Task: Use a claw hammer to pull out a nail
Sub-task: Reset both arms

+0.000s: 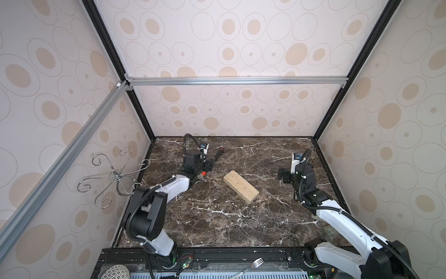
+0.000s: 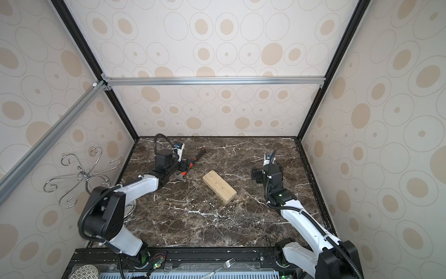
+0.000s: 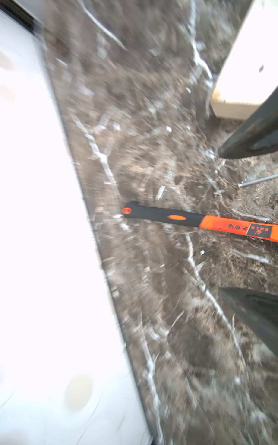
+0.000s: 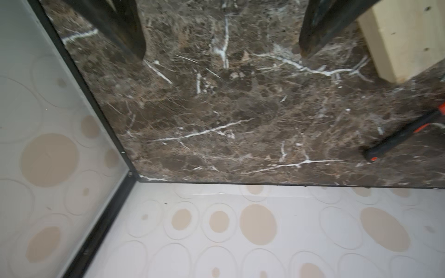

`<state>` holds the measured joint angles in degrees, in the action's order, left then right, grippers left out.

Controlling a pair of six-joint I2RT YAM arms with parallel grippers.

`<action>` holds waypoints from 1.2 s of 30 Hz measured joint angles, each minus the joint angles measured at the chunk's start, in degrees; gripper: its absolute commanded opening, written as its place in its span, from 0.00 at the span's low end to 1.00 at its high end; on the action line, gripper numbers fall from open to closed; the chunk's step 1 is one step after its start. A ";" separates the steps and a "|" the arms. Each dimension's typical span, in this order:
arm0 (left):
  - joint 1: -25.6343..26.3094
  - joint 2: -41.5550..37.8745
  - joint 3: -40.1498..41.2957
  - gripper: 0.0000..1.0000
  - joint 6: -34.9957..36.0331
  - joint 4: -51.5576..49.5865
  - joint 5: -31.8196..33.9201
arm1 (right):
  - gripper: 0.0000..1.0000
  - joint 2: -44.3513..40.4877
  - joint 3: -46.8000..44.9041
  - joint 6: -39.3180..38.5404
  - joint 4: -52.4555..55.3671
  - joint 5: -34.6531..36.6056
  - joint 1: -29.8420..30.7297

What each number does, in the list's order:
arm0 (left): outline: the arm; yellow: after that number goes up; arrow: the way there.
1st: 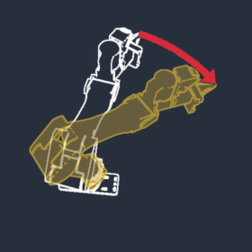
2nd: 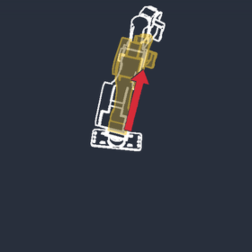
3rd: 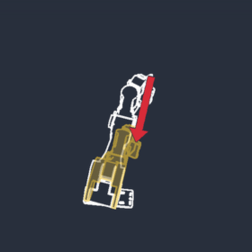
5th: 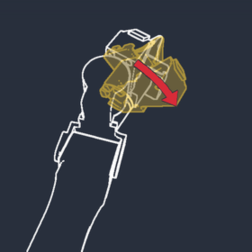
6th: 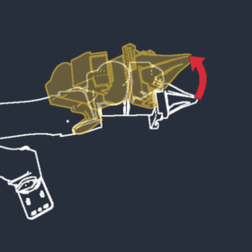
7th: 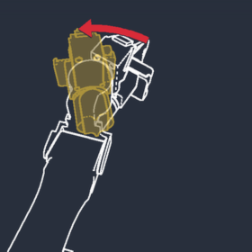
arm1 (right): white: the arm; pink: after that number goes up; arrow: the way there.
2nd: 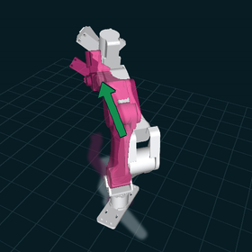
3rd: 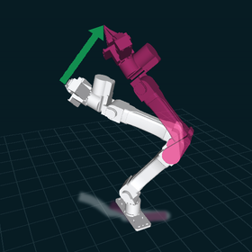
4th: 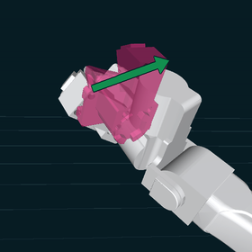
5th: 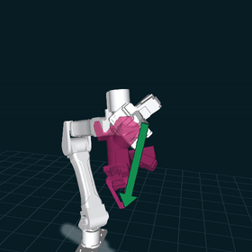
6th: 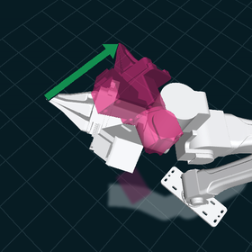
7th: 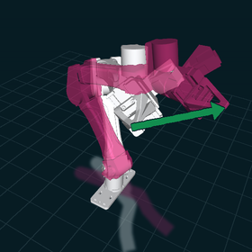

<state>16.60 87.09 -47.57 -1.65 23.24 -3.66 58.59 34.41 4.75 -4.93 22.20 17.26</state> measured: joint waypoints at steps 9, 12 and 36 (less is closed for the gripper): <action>-0.48 -28.28 26.95 1.00 1.95 9.46 15.52 | 1.00 -2.01 -19.58 -4.26 -14.23 -0.04 -5.99; -2.05 -30.45 34.91 1.00 2.62 14.08 19.65 | 1.00 3.85 -20.57 -5.38 -19.19 -1.84 -6.49; -15.06 2.75 34.91 1.00 2.34 51.93 5.35 | 1.00 30.08 -14.10 -9.07 -48.61 -13.20 -10.25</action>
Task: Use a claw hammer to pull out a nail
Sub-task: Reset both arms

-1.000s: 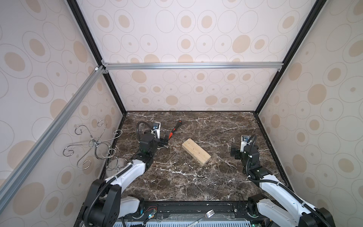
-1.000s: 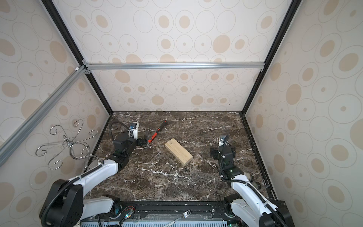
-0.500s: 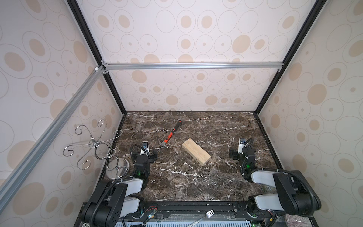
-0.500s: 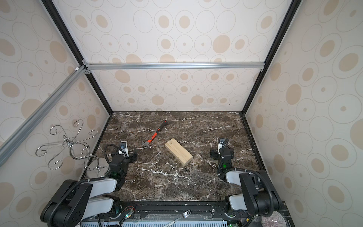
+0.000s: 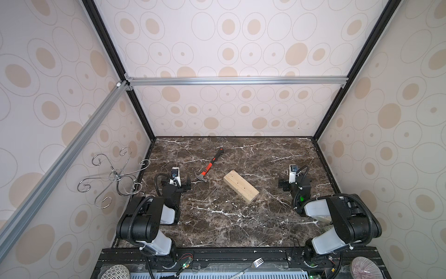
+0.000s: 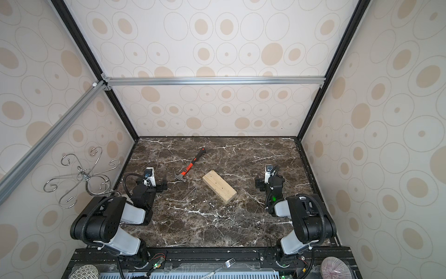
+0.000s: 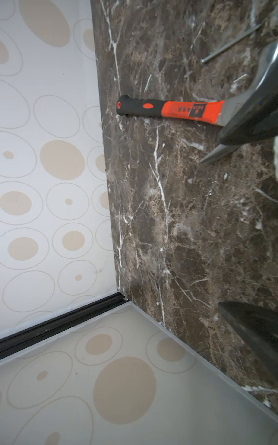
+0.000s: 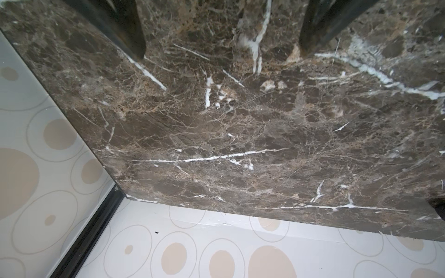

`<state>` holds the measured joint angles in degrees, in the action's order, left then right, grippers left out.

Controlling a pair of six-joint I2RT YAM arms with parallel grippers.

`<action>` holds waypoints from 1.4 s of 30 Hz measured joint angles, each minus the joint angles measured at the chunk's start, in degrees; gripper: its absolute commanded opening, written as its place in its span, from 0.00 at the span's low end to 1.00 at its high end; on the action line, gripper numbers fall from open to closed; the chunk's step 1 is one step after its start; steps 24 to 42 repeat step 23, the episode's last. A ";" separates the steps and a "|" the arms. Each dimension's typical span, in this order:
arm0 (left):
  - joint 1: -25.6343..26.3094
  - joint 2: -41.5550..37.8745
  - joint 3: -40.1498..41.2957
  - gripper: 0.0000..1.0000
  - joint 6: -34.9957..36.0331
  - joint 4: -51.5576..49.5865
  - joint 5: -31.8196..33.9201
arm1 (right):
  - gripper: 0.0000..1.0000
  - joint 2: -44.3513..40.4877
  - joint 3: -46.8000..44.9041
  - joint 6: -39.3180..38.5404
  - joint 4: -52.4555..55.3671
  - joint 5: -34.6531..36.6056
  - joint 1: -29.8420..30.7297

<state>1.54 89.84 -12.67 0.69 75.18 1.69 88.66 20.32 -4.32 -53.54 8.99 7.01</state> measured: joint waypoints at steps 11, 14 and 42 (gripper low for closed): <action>-0.07 0.00 -0.13 1.00 -0.48 -0.70 -0.35 | 1.00 0.00 0.66 0.39 2.95 -0.22 -0.39; -0.07 0.00 -0.13 1.00 -0.50 -0.70 -0.35 | 1.00 0.00 0.70 0.42 3.04 -0.24 -0.39; -0.07 0.00 -0.20 1.00 -0.50 -0.90 -0.37 | 1.00 0.00 1.70 1.62 4.81 0.28 -1.25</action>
